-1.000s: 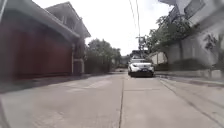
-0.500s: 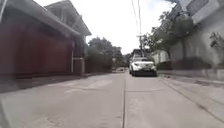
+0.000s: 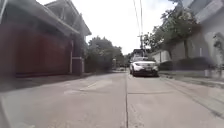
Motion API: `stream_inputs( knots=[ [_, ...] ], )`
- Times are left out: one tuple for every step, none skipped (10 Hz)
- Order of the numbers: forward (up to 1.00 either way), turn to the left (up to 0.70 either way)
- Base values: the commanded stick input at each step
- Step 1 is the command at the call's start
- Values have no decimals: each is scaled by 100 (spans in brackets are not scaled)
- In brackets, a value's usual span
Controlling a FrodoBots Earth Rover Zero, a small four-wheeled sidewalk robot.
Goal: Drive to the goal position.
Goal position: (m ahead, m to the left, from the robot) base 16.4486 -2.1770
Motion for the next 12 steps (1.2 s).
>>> stream_inputs(
  knots=[
    [50, 0],
    [50, 0],
    [50, -23],
    [50, -32],
    [50, -37],
    [50, -38],
    [50, -30],
    [50, 0],
    [50, 0],
    [50, 0],
    [50, 0],
    [50, 0]
  ],
)
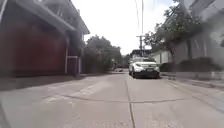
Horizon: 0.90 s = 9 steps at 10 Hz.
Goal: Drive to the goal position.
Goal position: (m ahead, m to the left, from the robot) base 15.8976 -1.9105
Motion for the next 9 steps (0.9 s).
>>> stream_inputs(
  knots=[
    [50, 0],
    [50, 0],
    [50, 0],
    [50, 0],
    [50, 0],
    [50, 0],
    [50, 0],
    [50, 0],
    [50, 0]
  ],
)
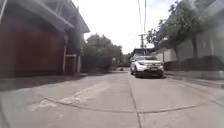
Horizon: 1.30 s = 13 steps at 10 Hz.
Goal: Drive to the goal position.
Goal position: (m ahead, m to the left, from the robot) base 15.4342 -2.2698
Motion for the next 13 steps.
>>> stream_inputs(
  knots=[
    [50, 0],
    [50, 0],
    [50, 0],
    [50, 0],
    [50, 0],
    [50, 0],
    [50, 0],
    [50, 0],
    [50, 0],
    [50, 0],
    [50, 0],
    [50, 0],
    [50, 0]
  ],
)
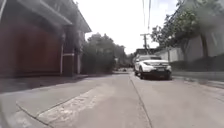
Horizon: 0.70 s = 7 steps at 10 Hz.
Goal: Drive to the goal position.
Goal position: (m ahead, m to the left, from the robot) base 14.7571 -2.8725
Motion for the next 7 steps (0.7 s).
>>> stream_inputs(
  knots=[
    [50, 0],
    [50, 0],
    [50, 0],
    [50, 0],
    [50, 0],
    [50, 0],
    [50, 0]
  ],
)
